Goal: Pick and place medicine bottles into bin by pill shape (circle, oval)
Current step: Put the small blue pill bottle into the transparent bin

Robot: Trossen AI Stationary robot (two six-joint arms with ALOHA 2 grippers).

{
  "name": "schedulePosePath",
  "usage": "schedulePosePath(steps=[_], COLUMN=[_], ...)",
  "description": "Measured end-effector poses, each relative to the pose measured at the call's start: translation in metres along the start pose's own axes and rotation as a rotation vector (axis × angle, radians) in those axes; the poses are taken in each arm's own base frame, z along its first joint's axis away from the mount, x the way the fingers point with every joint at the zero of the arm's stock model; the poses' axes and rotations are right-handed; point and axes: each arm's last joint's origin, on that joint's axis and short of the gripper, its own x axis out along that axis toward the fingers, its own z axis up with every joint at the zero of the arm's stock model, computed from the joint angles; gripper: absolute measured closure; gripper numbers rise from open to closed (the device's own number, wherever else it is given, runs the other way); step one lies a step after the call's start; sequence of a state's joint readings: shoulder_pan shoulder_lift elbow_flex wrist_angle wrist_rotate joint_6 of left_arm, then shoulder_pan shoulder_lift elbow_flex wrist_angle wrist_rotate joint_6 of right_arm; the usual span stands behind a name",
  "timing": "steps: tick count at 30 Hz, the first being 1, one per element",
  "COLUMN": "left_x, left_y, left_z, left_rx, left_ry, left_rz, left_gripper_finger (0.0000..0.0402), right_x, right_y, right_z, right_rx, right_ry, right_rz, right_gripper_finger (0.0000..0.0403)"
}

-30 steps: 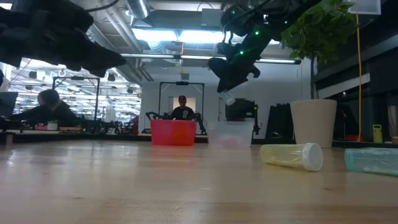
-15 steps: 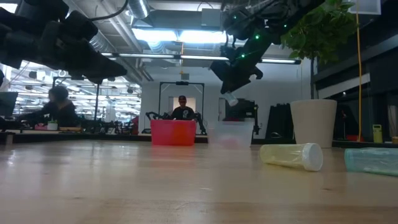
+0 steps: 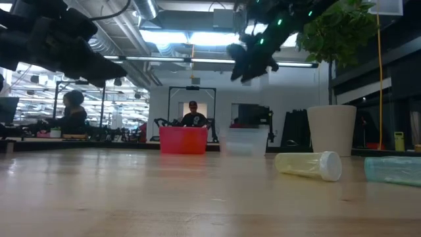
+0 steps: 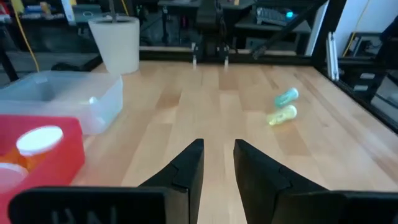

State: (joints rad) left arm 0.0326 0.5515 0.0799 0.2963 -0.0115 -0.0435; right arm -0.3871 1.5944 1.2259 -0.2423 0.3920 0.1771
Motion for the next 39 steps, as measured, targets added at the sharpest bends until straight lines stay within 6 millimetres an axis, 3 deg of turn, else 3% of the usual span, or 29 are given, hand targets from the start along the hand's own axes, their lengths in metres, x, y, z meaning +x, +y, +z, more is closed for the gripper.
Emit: schedulePosePath(steps=[6, 10, 16, 28, 34, 39], left_x=[-0.006, -0.011, -0.018, -0.025, -0.026, -0.026], left_y=[0.000, 0.001, 0.001, 0.001, 0.001, 0.001], left_z=[-0.006, -0.016, -0.012, -0.019, -0.019, -0.019], left_rx=[0.016, -0.028, -0.026, 0.059, 0.078, 0.079], left_ry=[-0.015, -0.021, -0.068, -0.009, -0.012, -0.011], left_rz=[-0.011, -0.011, -0.011, -0.005, 0.002, 0.002], left_gripper_finger=[0.0319, 0.0319, 0.0319, 0.0319, 0.0319, 0.0319], right_x=[-0.054, -0.092, -0.135, -0.171, -0.193, -0.199], right_y=[0.013, 0.021, 0.035, 0.081, 0.094, 0.100], right_z=[0.002, -0.006, -0.022, -0.107, -0.141, -0.174], right_rx=[-0.055, -0.064, -0.073, -0.022, 0.048, 0.115], right_ry=[0.022, 0.078, 0.159, 0.477, 0.556, 0.628], right_rz=[0.081, 0.137, 0.225, 0.350, 0.363, 0.358], right_gripper_finger=[0.0191, 0.0191, 0.0191, 0.0191, 0.0191, 0.0191])
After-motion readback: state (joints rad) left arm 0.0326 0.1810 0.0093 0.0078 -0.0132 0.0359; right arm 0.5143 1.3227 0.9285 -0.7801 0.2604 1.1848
